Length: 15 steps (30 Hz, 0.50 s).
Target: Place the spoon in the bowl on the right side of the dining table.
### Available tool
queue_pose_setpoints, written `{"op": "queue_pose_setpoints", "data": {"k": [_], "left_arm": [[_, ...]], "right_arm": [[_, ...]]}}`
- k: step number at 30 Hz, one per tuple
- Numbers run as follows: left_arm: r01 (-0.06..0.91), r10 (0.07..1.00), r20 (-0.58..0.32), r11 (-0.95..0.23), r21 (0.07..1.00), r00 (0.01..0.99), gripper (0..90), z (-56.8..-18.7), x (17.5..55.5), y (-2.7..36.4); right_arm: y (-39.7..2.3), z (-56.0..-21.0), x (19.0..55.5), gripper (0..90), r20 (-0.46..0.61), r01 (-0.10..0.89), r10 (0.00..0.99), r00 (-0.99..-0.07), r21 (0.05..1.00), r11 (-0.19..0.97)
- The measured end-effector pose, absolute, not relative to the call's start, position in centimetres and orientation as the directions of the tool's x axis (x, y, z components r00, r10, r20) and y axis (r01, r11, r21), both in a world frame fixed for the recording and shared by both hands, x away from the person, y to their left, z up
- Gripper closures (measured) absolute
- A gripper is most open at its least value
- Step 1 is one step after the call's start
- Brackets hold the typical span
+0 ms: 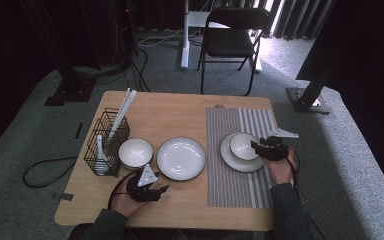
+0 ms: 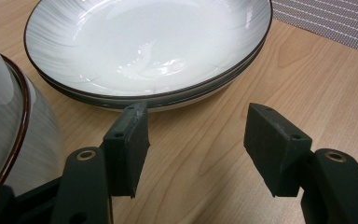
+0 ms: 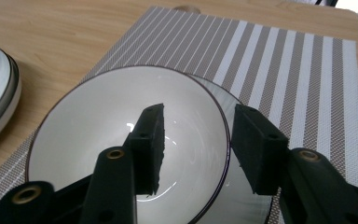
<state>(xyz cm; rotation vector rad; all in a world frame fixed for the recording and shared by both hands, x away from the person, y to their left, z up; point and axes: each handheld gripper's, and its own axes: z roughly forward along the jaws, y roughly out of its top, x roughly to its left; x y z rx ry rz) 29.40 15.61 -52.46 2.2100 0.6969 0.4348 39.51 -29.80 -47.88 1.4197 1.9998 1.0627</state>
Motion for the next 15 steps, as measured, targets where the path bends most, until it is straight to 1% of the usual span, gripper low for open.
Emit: {"op": "queue_pose_setpoints", "data": {"k": [8,15], "left_arm": [[0.341,0.597,0.092,-0.570,0.748,0.797,41.2,-52.6,29.2,15.5],[0.342,0.596,0.094,-0.576,0.743,0.798,41.7,-52.7,29.1,15.5]], "right_arm": [[-29.9,-47.3,39.2,54.5,0.060,0.551,0.937,-0.345,0.821,0.150],[-29.4,-46.8,39.0,55.2,0.054,0.540,0.931,-0.360,0.826,0.161]]}}
